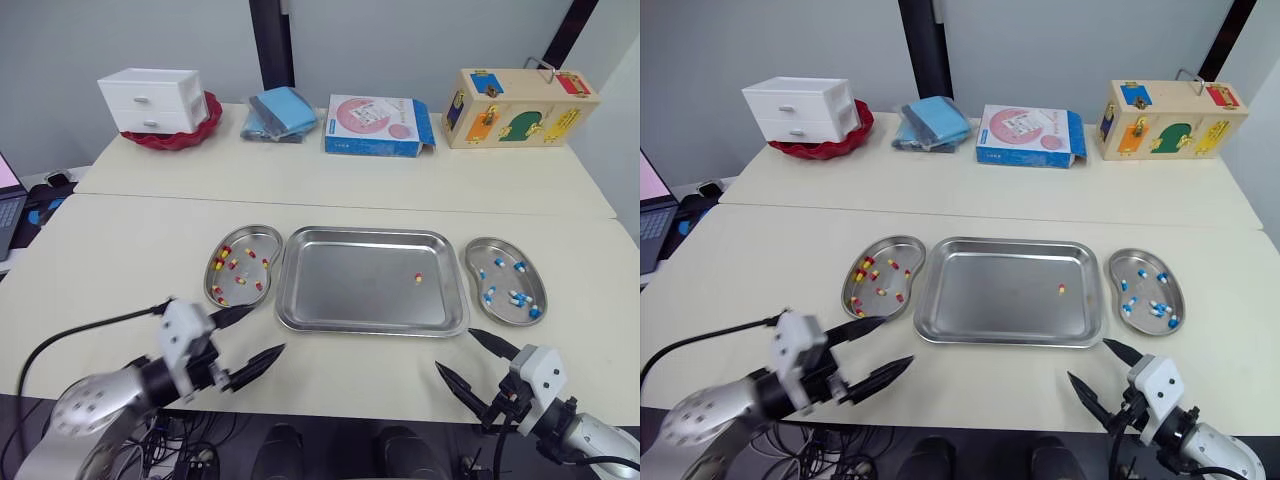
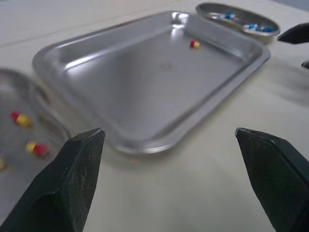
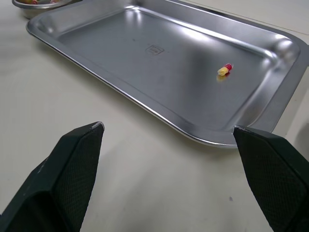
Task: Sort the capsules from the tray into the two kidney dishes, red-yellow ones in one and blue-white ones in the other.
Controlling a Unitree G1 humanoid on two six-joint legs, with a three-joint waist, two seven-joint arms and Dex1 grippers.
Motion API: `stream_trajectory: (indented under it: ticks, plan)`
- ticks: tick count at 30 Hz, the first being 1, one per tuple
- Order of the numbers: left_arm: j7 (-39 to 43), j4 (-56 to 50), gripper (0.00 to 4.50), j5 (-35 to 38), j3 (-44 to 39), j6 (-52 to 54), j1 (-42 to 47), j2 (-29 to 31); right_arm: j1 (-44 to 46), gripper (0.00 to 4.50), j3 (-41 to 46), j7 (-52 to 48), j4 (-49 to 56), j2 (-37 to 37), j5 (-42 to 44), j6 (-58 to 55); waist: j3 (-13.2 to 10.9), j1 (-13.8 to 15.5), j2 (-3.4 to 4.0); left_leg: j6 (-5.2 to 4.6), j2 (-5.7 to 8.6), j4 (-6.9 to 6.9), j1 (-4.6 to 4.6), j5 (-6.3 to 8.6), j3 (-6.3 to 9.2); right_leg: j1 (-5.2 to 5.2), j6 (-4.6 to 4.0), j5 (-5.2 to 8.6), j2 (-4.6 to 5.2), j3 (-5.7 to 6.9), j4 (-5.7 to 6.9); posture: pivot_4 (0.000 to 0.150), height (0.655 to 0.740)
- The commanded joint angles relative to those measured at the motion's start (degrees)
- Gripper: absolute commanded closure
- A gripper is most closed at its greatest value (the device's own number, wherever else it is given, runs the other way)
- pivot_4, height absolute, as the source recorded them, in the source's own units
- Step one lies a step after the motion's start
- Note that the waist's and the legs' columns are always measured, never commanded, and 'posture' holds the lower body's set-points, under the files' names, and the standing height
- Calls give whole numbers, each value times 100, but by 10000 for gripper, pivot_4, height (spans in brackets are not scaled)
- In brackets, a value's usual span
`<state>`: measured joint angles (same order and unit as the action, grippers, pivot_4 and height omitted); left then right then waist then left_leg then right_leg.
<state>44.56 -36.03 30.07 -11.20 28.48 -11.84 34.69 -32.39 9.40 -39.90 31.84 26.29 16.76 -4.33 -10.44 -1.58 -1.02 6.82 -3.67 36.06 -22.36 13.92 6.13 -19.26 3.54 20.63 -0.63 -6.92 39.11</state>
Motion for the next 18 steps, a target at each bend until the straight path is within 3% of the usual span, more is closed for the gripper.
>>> stream_trajectory:
  ticks: [1,8,15,18]
  plan:
    - [-471,-45,312,-54,792,448,913,-257,-26,0,11,85,80,-40,-7,153,1,1,0,0,1,2,-1,0,1,1,1,-1,0,1,1,1500,7400]
    - [-560,1418,312,-661,2251,564,3156,-1022,-68,0,-97,356,191,-190,-64,171,5,-10,7,0,5,3,-2,-1,7,-1,0,-2,-1,6,11,1500,7400]
    - [-604,2690,312,-1188,2993,540,4388,-1843,-45,0,-274,511,297,-236,-177,131,6,-19,9,0,9,2,-7,-1,7,-2,0,-2,-1,5,10,1500,7400]
    - [-583,3775,312,-1511,3289,288,5030,-2396,-117,0,-315,618,406,-272,-203,86,6,-7,10,0,10,4,-10,-1,9,-3,0,-2,-1,7,10,1500,7400]
